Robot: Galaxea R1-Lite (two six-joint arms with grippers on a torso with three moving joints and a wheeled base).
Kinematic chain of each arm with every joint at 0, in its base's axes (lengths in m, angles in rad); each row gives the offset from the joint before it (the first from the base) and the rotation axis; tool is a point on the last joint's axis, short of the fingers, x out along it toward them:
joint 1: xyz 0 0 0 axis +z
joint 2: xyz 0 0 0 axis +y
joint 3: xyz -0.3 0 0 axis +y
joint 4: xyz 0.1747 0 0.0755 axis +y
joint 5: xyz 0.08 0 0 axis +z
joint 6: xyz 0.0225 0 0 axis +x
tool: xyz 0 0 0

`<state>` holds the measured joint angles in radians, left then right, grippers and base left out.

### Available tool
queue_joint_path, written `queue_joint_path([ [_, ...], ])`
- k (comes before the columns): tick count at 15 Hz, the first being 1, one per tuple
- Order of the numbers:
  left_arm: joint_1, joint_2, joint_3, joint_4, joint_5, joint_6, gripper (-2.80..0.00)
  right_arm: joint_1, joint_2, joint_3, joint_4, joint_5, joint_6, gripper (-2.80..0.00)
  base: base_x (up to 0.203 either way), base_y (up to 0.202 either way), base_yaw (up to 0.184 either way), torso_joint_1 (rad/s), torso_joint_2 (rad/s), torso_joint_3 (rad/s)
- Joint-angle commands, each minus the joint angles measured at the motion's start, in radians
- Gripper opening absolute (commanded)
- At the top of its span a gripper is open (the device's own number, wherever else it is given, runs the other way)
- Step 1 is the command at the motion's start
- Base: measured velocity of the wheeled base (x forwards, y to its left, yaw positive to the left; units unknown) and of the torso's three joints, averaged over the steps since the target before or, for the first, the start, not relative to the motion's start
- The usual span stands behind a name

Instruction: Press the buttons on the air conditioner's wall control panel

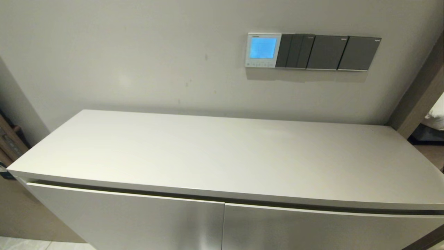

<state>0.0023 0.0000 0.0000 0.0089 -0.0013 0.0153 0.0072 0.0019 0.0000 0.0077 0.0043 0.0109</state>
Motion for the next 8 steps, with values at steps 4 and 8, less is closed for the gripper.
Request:
queue_joint_path([
  [4,0.001,0.001,0.000,0.000,0.000,0.000,-2.80,0.000,0.004,0.002,0.000,0.000,0.004,-2.80,0.000,0.000,0.000,0.000,0.00,0.000],
  [8,0.001,0.001,0.000,0.000,0.000,0.000,-2.80,-0.001,0.004,0.002,0.000,-0.001,0.004,-2.80,0.000,0.000,0.000,0.000,0.00,0.000],
])
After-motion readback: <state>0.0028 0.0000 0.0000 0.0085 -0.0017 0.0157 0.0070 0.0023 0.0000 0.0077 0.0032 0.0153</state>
